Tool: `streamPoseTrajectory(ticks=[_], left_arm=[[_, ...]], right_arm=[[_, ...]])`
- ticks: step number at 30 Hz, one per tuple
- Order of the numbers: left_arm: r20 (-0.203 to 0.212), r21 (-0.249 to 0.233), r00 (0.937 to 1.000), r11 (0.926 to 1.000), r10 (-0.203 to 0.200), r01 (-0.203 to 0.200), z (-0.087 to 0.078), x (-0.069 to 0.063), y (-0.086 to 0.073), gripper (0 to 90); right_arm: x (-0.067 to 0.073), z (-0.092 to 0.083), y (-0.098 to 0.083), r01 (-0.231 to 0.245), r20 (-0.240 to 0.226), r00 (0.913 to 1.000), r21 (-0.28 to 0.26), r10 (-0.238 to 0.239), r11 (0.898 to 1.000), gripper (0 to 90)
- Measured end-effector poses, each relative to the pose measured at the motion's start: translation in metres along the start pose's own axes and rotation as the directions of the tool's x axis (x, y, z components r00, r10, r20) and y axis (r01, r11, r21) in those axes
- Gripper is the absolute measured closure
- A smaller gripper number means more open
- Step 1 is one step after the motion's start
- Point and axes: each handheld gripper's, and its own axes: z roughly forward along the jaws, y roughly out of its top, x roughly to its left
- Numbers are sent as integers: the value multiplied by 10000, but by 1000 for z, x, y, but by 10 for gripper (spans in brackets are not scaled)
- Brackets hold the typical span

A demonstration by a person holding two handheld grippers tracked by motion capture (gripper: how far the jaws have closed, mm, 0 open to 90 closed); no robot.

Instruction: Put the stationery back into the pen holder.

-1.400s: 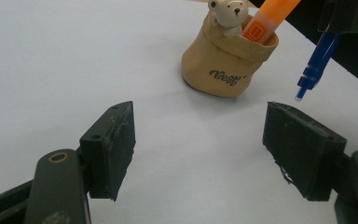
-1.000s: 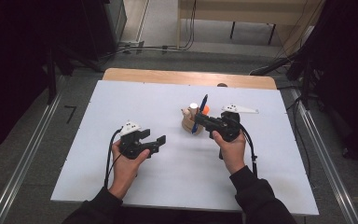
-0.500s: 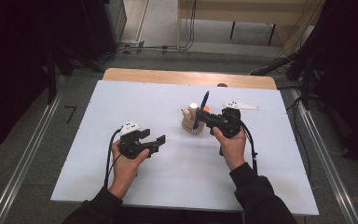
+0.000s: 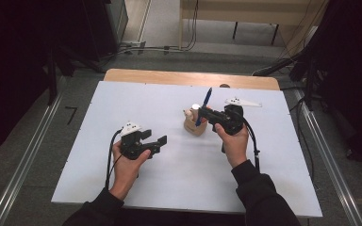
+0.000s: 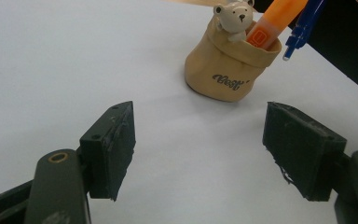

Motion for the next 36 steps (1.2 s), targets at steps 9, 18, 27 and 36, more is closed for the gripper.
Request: streamPoseTrajectory(ticks=[9, 18, 27, 36], left_arm=[[19, -53, 10000, 10000, -33, 33, 0, 0, 0, 260], [26, -25, 10000, 10000, -20, 20, 0, 0, 0, 260], [30, -13, 10000, 10000, -10, 10, 0, 1, 0, 260], [37, -19, 10000, 10000, -15, 15, 0, 1, 0, 260]], right_arm=[[-4, 3, 5, -45, 186, 9998, -95, 47, 9999, 767], [-9, 10, 7, 23, 526, 9986, -164, -15, 9999, 767], [-6, 25, 7, 803, 1103, 9905, 159, -815, 9966, 766], [-3, 25, 6, 1097, 1214, 9864, 134, -1105, 9939, 625]])
